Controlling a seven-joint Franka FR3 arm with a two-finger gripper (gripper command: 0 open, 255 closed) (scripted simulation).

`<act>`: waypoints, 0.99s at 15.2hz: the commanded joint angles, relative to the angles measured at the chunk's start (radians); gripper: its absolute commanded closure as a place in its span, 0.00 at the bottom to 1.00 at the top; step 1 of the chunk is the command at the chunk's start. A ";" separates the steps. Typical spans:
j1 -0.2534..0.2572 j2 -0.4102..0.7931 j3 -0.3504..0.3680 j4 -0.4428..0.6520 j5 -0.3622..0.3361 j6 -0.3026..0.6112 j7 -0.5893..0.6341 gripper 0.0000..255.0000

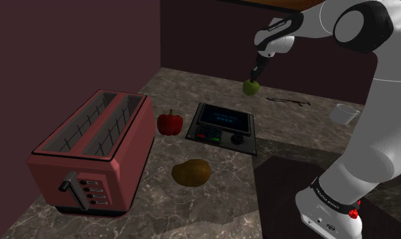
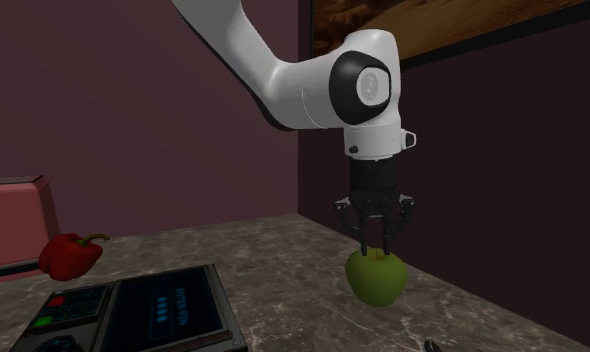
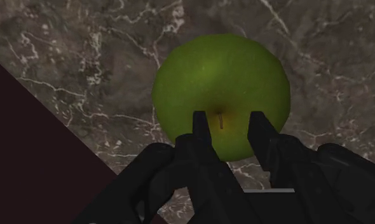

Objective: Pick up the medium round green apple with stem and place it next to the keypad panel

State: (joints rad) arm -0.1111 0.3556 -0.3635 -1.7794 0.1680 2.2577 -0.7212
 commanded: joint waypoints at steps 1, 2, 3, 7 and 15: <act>0.000 0.001 0.000 -0.001 0.000 0.000 0.000 1.00; 0.000 0.001 0.000 -0.001 0.000 0.000 0.000 1.00; 0.000 0.001 0.000 -0.001 -0.001 0.000 0.001 1.00; 0.000 0.001 0.000 -0.001 0.000 0.000 0.001 1.00; 0.004 -0.035 -0.009 0.047 -0.020 -0.081 0.014 1.00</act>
State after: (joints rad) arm -0.1074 0.3264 -0.3712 -1.7406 0.1507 2.1900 -0.7096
